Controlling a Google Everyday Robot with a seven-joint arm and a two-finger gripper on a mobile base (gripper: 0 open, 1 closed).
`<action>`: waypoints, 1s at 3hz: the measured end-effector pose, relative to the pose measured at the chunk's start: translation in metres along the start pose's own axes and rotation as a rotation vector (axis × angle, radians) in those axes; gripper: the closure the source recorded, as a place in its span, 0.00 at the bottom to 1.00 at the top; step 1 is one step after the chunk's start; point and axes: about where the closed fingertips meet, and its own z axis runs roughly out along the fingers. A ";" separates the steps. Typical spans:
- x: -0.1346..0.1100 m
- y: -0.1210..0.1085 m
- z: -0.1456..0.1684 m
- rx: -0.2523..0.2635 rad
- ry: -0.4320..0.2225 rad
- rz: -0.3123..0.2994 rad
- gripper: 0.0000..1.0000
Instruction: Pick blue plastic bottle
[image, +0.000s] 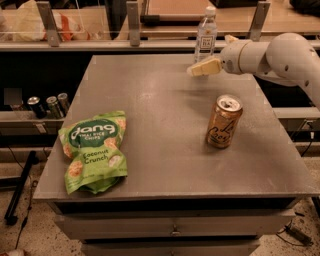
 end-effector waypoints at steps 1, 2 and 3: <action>-0.002 -0.008 0.006 0.023 -0.007 0.005 0.00; -0.002 -0.013 0.012 0.036 -0.012 0.020 0.00; -0.001 -0.016 0.017 0.053 -0.016 0.036 0.00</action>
Offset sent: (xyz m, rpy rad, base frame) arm 0.0255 -0.0101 0.0046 0.0355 -0.0173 -0.0629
